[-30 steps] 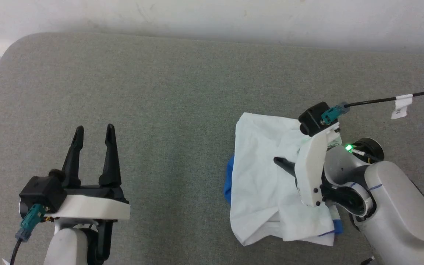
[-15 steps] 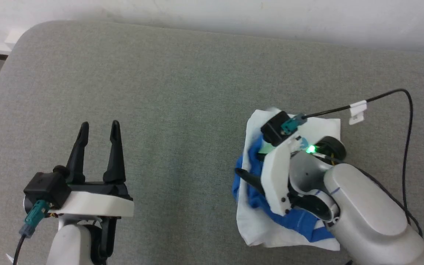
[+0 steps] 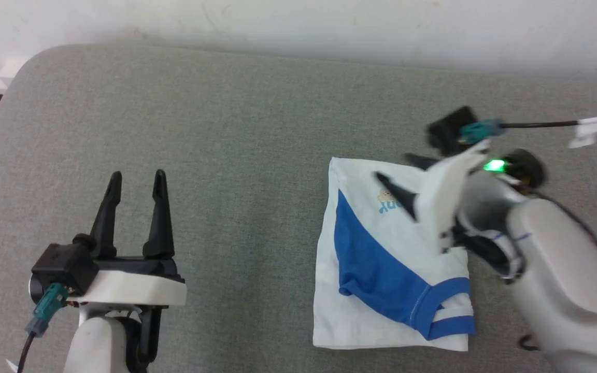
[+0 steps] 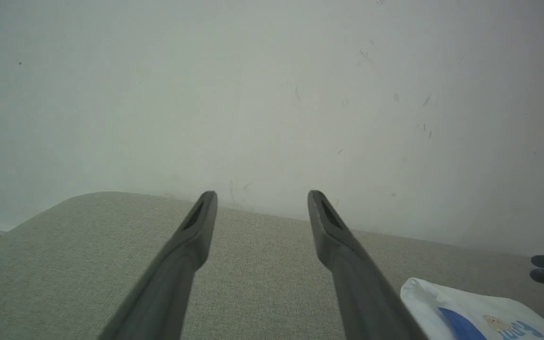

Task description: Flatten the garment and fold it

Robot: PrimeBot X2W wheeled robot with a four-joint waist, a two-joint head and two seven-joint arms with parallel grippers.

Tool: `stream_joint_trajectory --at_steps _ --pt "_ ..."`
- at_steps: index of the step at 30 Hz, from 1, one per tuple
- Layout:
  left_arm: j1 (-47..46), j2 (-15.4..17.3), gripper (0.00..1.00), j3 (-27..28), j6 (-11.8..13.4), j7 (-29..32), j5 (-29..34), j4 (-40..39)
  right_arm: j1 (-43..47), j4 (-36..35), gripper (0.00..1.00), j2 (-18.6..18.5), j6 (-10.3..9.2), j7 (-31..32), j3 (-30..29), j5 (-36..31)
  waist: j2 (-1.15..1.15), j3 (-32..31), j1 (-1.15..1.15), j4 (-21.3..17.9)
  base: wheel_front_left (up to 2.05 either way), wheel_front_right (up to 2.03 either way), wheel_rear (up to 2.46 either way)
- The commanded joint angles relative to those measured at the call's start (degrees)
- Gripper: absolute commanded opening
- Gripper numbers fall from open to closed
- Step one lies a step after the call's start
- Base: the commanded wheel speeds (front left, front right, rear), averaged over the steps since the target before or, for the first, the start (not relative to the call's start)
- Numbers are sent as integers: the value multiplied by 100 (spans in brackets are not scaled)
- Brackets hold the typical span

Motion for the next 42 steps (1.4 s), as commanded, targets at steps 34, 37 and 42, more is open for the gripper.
stream_joint_trajectory --at_steps 34,37,42 --pt "75 -48 100 157 -22 -27 47 -372 991 334 0 21 -5 1167 -146 -1162 0 215 0 -769 0 0 0" --pt "75 -25 100 174 -17 -27 74 -499 757 148 0 -368 -5 1134 315 -965 0 273 0 -1234 0 0 0" --pt "11 34 100 174 9 -27 124 -615 320 44 0 -895 -5 989 895 -665 0 438 0 -2128 0 0 0"
